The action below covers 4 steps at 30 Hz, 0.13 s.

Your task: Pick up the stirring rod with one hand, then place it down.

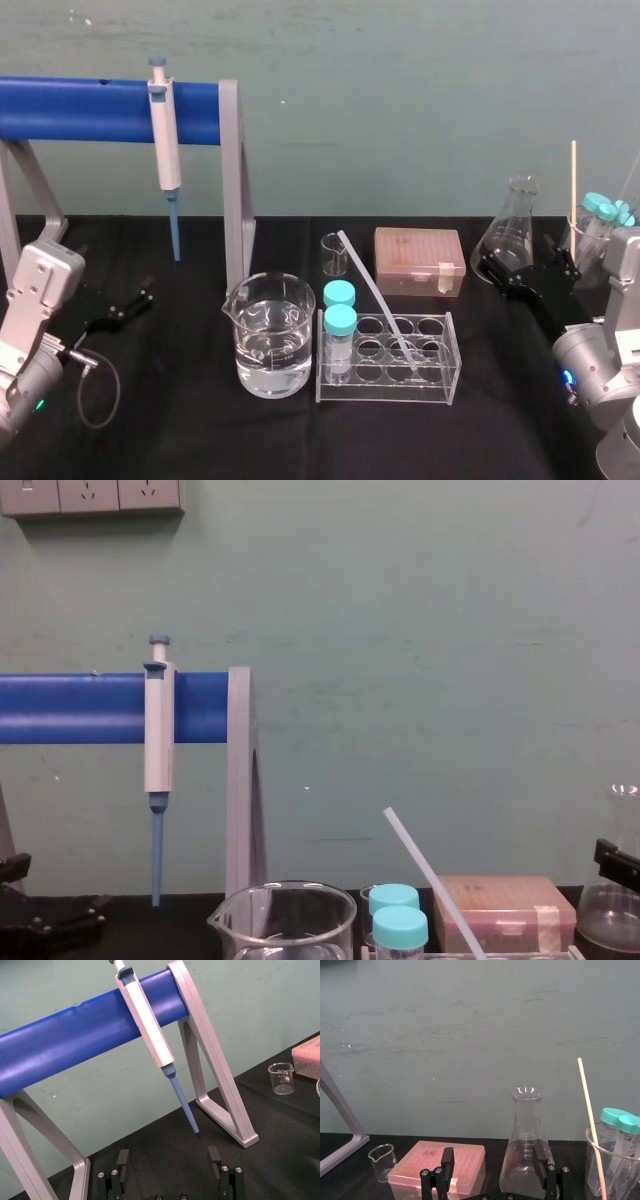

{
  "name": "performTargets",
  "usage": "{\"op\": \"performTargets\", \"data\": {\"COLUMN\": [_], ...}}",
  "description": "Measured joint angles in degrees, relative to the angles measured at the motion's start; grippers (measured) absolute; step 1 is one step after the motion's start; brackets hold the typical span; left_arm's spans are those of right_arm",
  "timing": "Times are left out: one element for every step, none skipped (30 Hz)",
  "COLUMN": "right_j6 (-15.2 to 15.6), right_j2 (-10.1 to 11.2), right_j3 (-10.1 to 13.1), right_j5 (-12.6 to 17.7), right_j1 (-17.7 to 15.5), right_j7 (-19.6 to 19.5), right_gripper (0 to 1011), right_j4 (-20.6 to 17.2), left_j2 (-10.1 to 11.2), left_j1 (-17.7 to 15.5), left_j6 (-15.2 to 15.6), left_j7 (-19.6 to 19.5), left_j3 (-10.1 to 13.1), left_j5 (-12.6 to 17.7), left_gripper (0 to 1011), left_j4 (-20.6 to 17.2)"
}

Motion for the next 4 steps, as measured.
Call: {"op": "performTargets", "data": {"right_j6": [0.0,0.0,0.0,0.0], "right_j2": [0.0,0.0,0.0,0.0], "right_j3": [0.0,0.0,0.0,0.0], "right_j5": [0.0,0.0,0.0,0.0], "right_j1": [0.0,0.0,0.0,0.0], "right_j7": [0.0,0.0,0.0,0.0], "right_gripper": [1000,1000,1000,1000], "right_j4": [0.0,0.0,0.0,0.0], "left_j2": [0.0,0.0,0.0,0.0], "left_j1": [0.0,0.0,0.0,0.0], "left_j6": [0.0,0.0,0.0,0.0], "left_j7": [0.0,0.0,0.0,0.0], "left_j3": [0.0,0.0,0.0,0.0], "left_j5": [0.0,0.0,0.0,0.0], "left_gripper": [1000,1000,1000,1000], "left_j4": [0.0,0.0,0.0,0.0]}}
